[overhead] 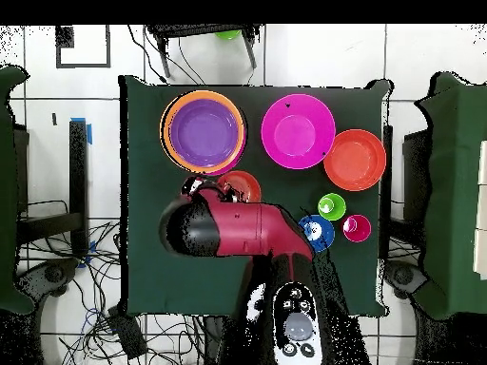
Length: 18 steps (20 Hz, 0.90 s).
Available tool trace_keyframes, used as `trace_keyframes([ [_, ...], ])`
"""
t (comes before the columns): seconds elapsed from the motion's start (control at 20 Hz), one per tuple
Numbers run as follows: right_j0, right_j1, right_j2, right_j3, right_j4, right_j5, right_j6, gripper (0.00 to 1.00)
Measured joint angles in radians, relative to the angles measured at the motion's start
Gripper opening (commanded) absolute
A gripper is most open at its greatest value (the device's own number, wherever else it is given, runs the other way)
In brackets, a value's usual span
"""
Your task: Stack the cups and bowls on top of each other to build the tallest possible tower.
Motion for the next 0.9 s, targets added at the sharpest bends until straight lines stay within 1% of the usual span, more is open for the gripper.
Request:
trace_keyframes([
  [0.5, 0.040, -0.001, 0.037, -0.157, 0.000, 0.040, 0.000, 0.00],
  [0.9, 0.085, 0.023, 0.047, -0.322, 0.000, 0.124, 0.000, 0.00],
])
